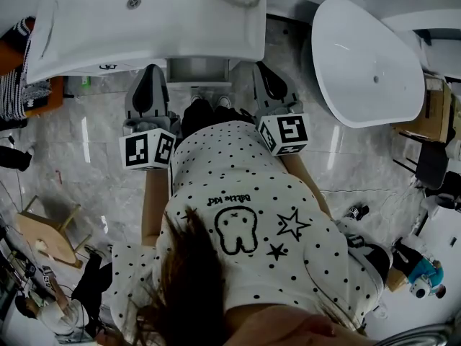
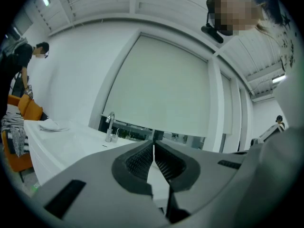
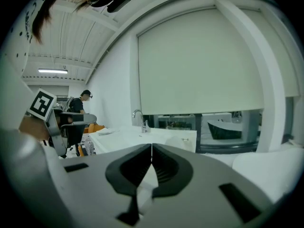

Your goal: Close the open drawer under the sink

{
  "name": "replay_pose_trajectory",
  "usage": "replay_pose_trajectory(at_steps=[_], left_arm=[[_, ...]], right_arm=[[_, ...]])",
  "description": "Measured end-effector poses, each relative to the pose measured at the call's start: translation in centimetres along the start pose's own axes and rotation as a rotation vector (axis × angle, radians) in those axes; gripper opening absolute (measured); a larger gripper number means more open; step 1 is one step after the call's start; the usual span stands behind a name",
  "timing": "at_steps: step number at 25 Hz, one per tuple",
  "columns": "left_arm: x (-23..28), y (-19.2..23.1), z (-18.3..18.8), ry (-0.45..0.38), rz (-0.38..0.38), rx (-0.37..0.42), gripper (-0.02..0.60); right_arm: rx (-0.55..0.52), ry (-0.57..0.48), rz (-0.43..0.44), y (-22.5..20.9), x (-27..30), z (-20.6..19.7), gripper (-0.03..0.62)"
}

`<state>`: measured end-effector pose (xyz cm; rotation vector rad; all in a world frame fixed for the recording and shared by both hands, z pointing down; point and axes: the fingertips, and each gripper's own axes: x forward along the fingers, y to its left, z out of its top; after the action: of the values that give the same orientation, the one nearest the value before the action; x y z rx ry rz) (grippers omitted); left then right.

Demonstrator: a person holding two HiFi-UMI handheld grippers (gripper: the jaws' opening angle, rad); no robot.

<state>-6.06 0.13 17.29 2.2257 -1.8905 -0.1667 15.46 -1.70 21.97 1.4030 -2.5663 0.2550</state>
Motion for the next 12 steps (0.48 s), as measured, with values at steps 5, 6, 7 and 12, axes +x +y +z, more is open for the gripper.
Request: replay_pose_trajectory(at_steps=[5,6,7,12], left_arm=[[-0.3,-0.4,-0.8,0.025,0.022,0.078,0.014],[-0.3,-0.6,-1.0,0.028,0.021,0.084,0.014],[-0.4,-0.8,-1.1,0.031,0.019,0.088,0.014],[-0.5,-1.6,-1.6,0.039,0.012,0.091,0.014]], right_arm=[[-0.003,-0.001,0.004,-0.1,-0.4,-0.2,0.014],[-0.003,-0.001,0.004,-0.1,-0.5,-0.3,0.014],[-0.003,-0.002,0.004,-0.2,-0.7,-0.4,0.014],[-0.002,-0.006,0.004,-0.5,-1.1,-0.7,0.014]])
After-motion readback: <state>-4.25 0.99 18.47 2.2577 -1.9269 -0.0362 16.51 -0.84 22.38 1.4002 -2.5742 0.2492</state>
